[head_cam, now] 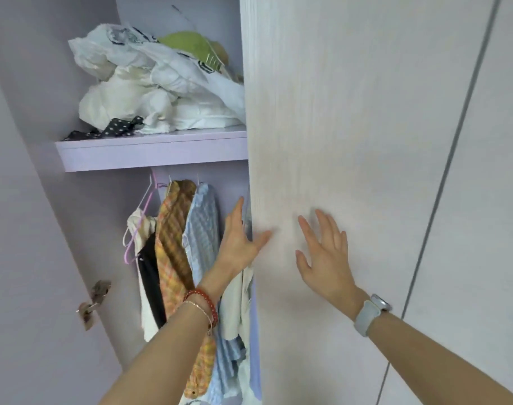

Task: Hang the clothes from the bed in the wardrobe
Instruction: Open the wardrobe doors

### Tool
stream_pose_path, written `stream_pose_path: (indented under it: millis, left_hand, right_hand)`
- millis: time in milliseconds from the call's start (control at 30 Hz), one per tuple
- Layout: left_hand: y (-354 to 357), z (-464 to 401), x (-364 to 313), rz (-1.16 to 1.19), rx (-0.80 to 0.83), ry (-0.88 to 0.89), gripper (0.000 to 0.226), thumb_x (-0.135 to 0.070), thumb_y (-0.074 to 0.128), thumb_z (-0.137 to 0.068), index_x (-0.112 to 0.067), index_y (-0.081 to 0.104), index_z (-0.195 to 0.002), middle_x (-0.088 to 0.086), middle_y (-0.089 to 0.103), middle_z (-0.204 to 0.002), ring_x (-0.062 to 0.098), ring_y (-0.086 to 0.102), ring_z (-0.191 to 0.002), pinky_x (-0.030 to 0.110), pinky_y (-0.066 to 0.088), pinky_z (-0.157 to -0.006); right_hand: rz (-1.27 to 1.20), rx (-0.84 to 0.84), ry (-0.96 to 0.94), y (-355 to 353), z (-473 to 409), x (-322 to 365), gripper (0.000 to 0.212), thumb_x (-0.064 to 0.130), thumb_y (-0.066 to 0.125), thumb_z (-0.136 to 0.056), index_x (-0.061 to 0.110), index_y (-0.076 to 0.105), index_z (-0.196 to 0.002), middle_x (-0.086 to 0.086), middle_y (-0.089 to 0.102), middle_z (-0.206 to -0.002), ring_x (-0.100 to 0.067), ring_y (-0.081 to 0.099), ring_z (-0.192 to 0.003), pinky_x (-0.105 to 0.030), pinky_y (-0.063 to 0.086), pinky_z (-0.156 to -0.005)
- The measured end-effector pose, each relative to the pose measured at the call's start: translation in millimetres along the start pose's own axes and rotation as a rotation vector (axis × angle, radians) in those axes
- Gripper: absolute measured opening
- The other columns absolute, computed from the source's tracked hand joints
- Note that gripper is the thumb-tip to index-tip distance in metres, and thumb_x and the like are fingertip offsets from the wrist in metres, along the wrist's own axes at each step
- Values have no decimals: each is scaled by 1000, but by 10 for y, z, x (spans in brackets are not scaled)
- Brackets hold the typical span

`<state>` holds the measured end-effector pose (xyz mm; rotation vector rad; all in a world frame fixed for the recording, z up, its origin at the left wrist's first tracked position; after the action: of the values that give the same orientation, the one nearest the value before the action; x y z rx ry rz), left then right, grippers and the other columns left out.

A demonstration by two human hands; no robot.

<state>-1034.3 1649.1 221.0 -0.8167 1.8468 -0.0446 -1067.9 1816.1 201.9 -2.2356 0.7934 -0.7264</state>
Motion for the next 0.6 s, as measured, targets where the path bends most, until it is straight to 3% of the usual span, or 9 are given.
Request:
stream_pose_path:
  millis: [67,167,333,467,600]
  left_hand:
    - [171,-190,-138,172,70,75,93,-13,73,-77,-26,10,-144,-8,25,-145,6,28,-131,17,28,-105]
    - [227,-282,-141,328,65,105,88,-1,70,-77,-20,16,-143,-1,35,-144,11,37,-130,26,35,-107]
    - [117,-98,-120,382,93,110,71,-2,63,-82,-38,29,-133,-4,58,-114,6,59,-99,15,49,-82]
    - [87,234,-211,395,199,177,74,1,57,-85,-49,26,-130,-13,57,-105,2,58,-91,14,48,-78]
    - [105,679,-397,438,333,253,75,8,52,-87,-49,23,-127,-14,58,-100,-3,58,-90,11,45,-80]
  right_hand:
    - [36,23,62,80,-76,-113,71,29,48,-90,31,1,-144,-8,-5,-155,-25,-8,-142,-53,3,-111]
    - [15,102,132,234,-69,-166,73,35,44,-93,34,-15,-137,-6,-14,-154,-23,-13,-142,-51,6,-115]
    - [-115,129,136,365,211,-18,71,37,46,-93,36,-10,-138,-5,-5,-155,-19,-1,-143,-40,11,-117]
    - [-253,96,139,308,548,151,68,40,48,-91,44,-1,-138,12,-8,-150,-8,-2,-142,-23,12,-112]
    - [-368,37,227,102,919,234,70,57,44,-83,49,0,-136,11,-9,-152,-2,-5,-141,-14,7,-109]
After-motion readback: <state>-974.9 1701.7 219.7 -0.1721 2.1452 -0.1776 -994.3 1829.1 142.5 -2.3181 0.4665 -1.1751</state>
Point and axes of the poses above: each hand's wrist, its own z-axis away from the middle knuckle, its own y-axis out of the palm, x = y × z, the point moved 7 cm from there along -z, towards the middle knuckle
